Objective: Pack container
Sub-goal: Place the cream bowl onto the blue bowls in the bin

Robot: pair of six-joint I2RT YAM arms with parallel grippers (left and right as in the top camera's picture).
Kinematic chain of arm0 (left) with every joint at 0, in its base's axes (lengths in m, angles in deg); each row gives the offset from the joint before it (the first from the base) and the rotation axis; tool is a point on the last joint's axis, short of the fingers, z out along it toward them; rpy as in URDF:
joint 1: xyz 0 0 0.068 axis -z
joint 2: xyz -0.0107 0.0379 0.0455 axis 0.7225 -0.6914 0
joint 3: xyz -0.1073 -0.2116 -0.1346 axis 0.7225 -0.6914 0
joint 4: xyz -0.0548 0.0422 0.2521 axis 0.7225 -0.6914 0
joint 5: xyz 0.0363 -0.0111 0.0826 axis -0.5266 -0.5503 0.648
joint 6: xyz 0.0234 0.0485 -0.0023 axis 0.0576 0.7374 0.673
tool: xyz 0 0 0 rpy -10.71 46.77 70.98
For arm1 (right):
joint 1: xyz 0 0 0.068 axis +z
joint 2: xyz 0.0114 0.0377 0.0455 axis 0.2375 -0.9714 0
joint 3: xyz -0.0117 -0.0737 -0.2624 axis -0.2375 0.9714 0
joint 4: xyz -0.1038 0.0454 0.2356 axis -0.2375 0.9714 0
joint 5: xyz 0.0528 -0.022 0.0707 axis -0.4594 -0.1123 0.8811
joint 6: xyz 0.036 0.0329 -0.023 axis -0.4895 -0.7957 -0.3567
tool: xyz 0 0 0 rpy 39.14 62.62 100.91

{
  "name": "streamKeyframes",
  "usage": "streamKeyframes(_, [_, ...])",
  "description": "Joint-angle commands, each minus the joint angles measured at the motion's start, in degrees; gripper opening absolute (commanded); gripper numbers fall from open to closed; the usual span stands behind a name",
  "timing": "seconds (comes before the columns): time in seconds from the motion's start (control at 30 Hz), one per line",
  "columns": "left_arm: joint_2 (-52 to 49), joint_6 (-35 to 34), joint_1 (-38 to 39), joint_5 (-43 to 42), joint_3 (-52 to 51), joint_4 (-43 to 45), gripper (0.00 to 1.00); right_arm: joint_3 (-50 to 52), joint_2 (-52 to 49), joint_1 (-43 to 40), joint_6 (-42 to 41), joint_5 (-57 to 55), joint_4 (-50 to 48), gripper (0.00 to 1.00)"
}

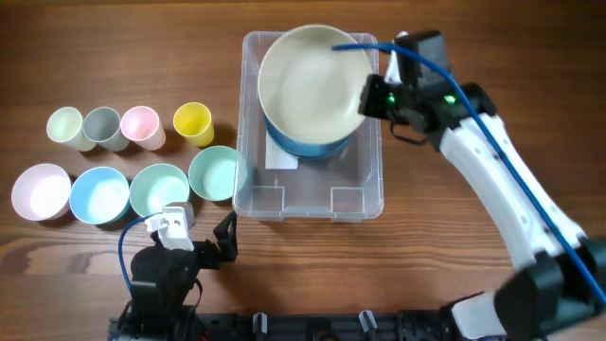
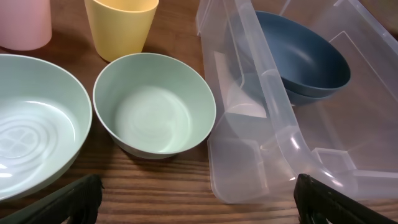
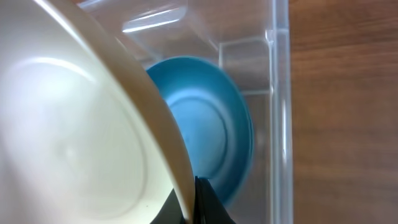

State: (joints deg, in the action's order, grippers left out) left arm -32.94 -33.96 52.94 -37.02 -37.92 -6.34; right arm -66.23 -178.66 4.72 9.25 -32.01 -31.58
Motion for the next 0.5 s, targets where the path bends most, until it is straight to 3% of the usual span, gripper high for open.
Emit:
streamKeyframes(0.0, [0.5,1.2,0.2,-0.9,-0.3,0.2,1.00,-2.9,-3.1,0.1,3.8,3.6,-2.7,0.18])
streamKeyframes(0.07, [0.5,1.2,0.2,-0.9,-0.3,0.2,1.00,-4.3,-2.8,0.1,4.4,4.2,-1.0,0.40])
streamKeyframes(0.17, [0.5,1.2,0.2,-0.9,-0.3,0.2,1.00,-11.8,-1.3,0.0,4.1,3.7,5.0,0.48])
streamKeyframes(0.2, [0.5,1.2,0.2,-0.9,-0.3,0.2,1.00,-15.1,-0.7,0.1,4.1,5.8,7.1,0.46])
streamKeyframes(0.3, [0.5,1.2,0.2,-0.9,-0.3,0.2,1.00,-22.4,-0.4,1.2,4.0,10.6,14.3,0.23])
streamKeyframes(0.43, [0.5,1.2,0.2,-0.9,-0.3,0.2,1.00,-21.9,-3.0,9.7,3.3,3.3,21.7,0.20])
streamKeyframes(0.47, [0.5,1.2,0.2,-0.9,-0.3,0.2,1.00,-21.9,-4.2,11.5,4.5,2.1,22.7,0.08])
